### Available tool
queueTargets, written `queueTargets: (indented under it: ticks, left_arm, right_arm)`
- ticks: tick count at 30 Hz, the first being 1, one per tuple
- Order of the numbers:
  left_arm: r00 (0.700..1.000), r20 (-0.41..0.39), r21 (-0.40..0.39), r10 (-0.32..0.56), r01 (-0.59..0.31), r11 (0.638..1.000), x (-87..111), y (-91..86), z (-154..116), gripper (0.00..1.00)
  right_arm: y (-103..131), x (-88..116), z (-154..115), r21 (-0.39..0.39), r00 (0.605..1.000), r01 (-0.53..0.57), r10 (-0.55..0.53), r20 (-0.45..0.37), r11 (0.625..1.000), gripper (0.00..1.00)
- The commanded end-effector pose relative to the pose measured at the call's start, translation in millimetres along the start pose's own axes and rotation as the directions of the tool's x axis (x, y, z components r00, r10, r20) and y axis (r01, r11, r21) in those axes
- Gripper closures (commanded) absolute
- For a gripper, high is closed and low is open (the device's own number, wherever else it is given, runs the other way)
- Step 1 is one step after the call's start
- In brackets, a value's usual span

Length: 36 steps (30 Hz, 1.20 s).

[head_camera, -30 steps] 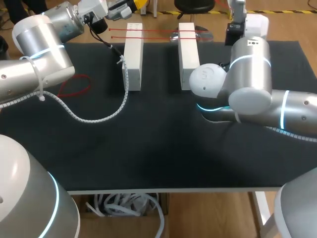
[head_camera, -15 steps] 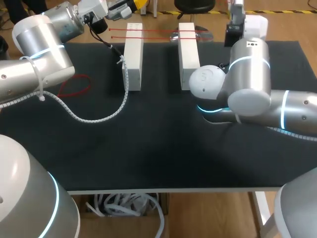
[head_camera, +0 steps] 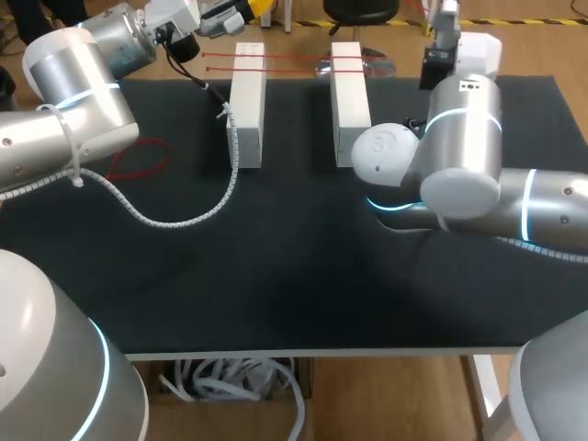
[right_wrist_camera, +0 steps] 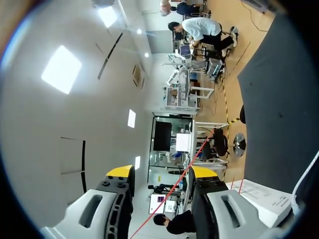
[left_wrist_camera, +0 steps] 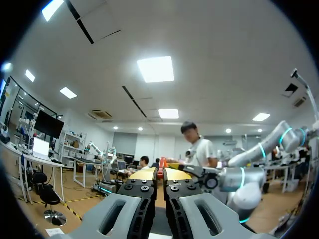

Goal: Grab the tape and strap the tape.

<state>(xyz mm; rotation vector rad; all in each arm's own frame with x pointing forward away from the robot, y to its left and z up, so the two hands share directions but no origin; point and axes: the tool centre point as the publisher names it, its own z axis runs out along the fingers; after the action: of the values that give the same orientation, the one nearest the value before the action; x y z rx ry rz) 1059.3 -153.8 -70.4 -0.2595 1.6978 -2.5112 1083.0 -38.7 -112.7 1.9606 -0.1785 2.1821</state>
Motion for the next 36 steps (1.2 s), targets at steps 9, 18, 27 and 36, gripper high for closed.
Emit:
queueTargets:
  ticks: [9,18,27,36]
  left_arm:
    - [1.0,0.002,0.001,0.001,-0.001,1.0,0.4,0.2,0.0,1.0]
    - [1.0,0.002,0.001,0.001,-0.001,1.0,0.4,0.2,0.0,1.0]
    - [1.0,0.002,0.001,0.001,-0.001,1.0,0.4,0.2,0.0,1.0]
    - [1.0,0.002,0.001,0.001,-0.001,1.0,0.4,0.2,0.0,1.0]
  right_arm:
    - [2.8,4.0,12.0,-0.008,1.0,0.008,-0.008,-0.012,1.0,0.53]
    - [1.5,4.6,15.5,-0.009,1.0,0.018,-0.018,-0.019,1.0,0.5]
    - [-0.2,4.7,16.2,-0.009,1.0,0.019,-0.019,-0.021,1.0,0.51]
    - [-0.5,3.5,16.2,-0.01,1.0,0.014,-0.015,-0.019,1.0,0.53]
